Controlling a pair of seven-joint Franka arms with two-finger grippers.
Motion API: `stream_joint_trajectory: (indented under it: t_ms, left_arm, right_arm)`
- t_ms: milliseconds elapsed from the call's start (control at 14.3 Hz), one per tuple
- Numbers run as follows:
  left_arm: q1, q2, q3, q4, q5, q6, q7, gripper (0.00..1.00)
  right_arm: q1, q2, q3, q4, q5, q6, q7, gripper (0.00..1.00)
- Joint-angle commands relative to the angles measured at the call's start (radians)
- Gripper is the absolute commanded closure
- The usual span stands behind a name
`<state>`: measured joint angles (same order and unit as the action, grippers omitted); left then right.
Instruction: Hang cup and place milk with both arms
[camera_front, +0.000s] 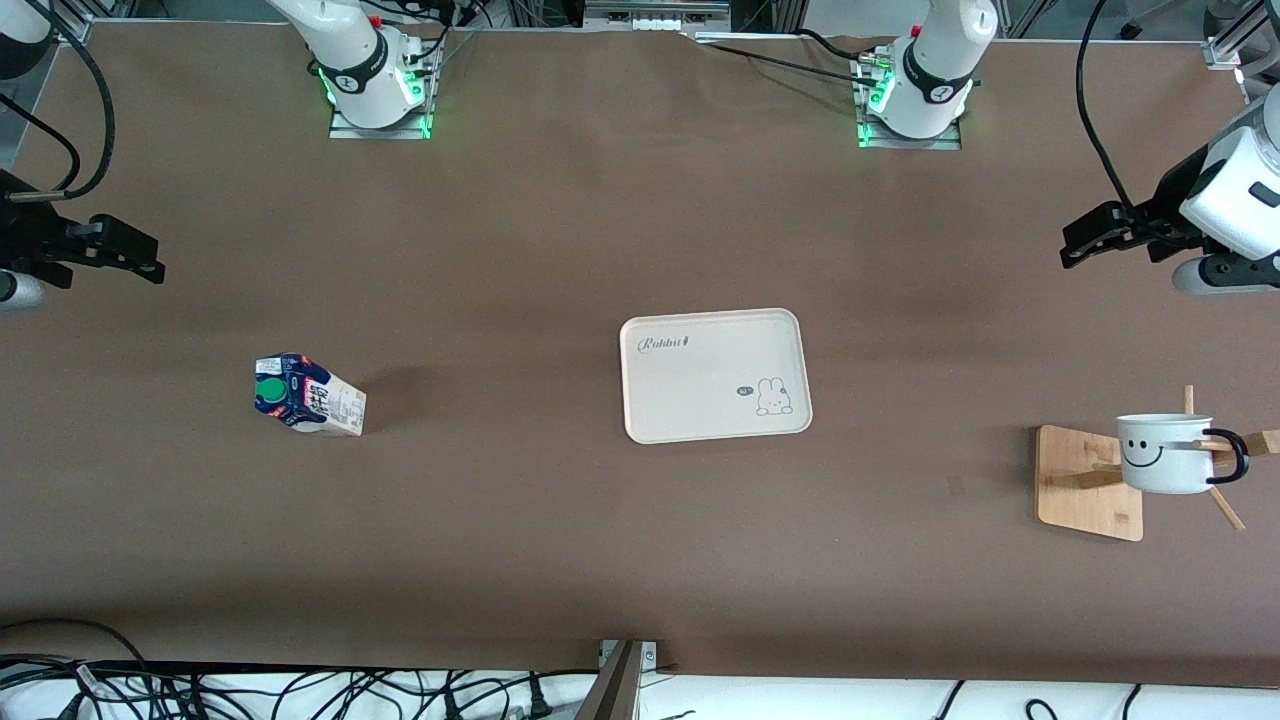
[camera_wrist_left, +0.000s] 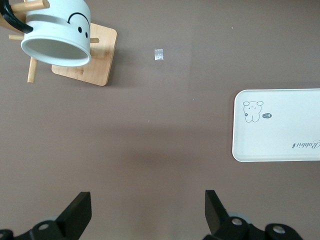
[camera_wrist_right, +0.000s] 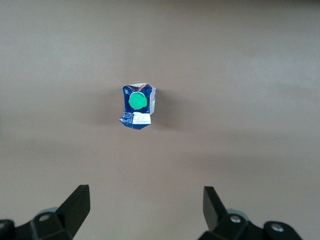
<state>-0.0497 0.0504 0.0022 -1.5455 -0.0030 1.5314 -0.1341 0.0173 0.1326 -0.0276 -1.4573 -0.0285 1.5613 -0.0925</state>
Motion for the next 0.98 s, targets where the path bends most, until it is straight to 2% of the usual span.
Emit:
stream_joint_trajectory:
  t_ms: [0, 280, 909]
  left_arm:
    - [-0.003, 0.008, 0.001, 0.024, 0.015, -0.016, -0.004, 0.0]
    - [0.004, 0.006, 0.001, 0.022, 0.015, -0.019, -0.002, 0.0]
    - [0.005, 0.008, -0.001, 0.022, 0.015, -0.02, -0.004, 0.0]
  right_arm:
    - [-0.013, -0.018, -0.008, -0.023, -0.01, -0.003, -0.013, 0.0]
    - [-0.037, -0.004, 0.012, 0.009, -0.01, -0.021, -0.015, 0.0]
    - [-0.037, -0.002, 0.008, 0.011, -0.013, -0.02, -0.016, 0.0]
